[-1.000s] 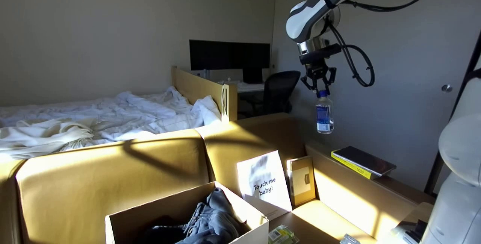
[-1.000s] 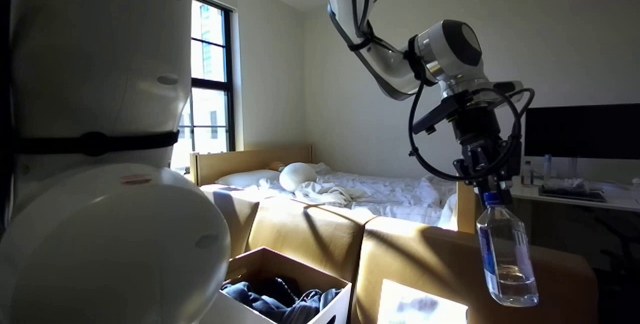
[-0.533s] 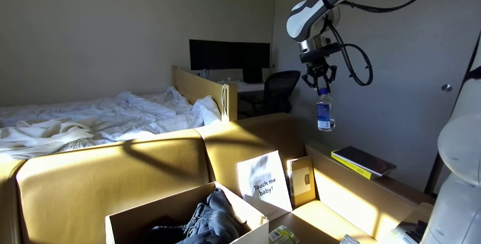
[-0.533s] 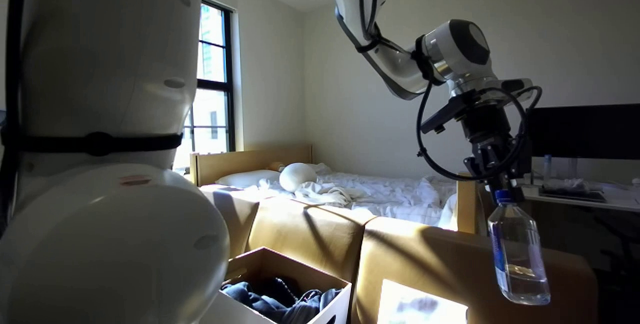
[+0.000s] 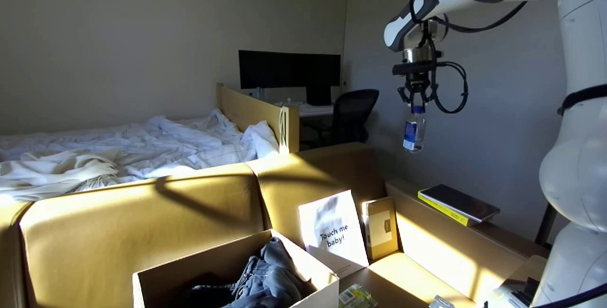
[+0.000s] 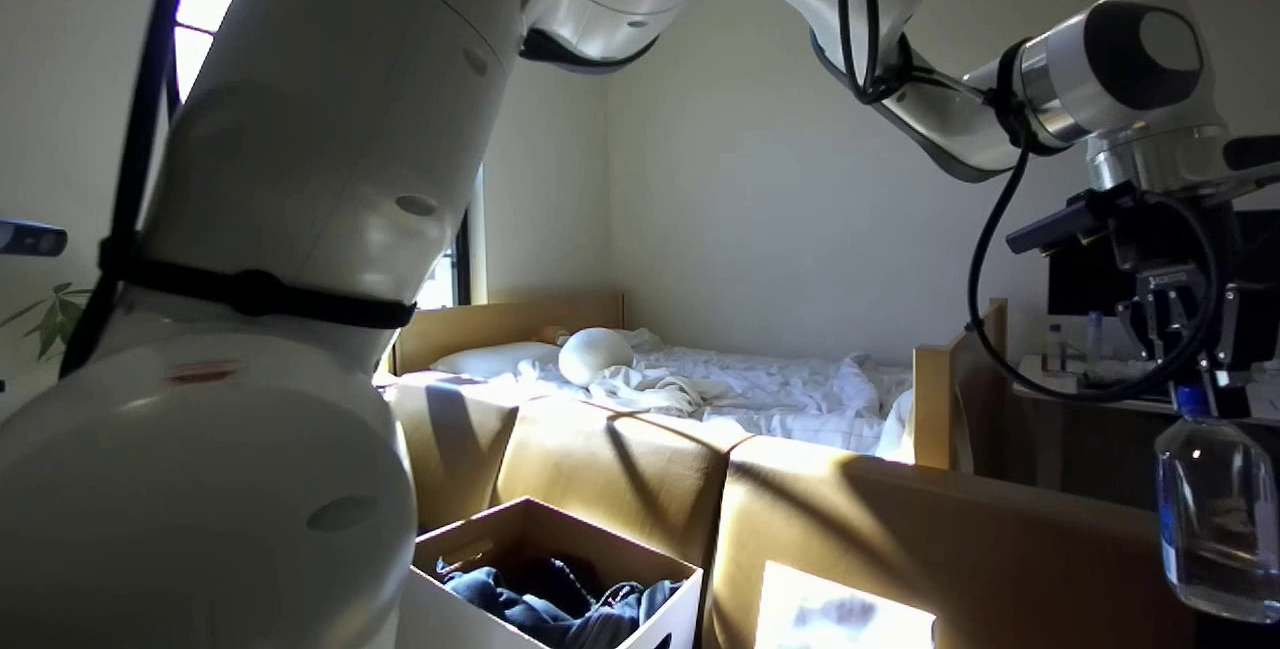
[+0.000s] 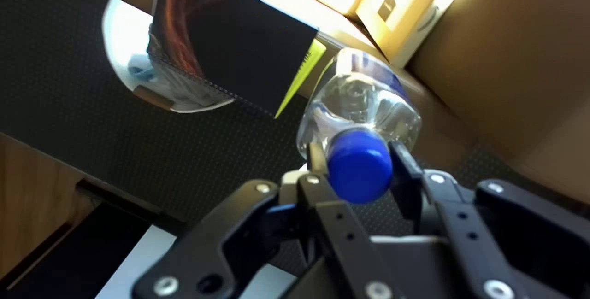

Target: Pick the bottle in the box and put it on the shoulder of the couch

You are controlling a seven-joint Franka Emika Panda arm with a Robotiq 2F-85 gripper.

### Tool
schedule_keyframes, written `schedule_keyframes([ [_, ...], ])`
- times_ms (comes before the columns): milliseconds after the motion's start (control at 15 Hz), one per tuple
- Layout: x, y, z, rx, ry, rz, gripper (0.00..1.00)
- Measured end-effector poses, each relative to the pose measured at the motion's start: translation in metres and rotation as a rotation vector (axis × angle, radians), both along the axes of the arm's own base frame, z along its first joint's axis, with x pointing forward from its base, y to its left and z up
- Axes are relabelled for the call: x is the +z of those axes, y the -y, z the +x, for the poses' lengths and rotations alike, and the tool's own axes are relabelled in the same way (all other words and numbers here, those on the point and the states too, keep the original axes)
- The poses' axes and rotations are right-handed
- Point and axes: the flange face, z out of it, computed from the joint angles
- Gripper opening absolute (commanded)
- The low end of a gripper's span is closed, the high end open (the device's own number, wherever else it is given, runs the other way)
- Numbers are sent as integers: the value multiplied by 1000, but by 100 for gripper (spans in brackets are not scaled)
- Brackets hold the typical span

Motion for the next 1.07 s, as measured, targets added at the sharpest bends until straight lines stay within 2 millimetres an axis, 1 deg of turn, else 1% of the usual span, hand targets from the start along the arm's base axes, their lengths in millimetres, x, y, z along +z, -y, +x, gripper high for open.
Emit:
schedule_keyframes([
  [200,-32,23,33,-114,101,-25,13],
  [333,-56,42,49,-209,117,-51,13],
  [533,-93,72,60,-308,80,-71,13],
  [667,-114,83,59,-336,2,-25,13],
  [800,-124,86,59,-340,-74,26,13],
  [1067,-120,91,66,-349,-113,36,13],
])
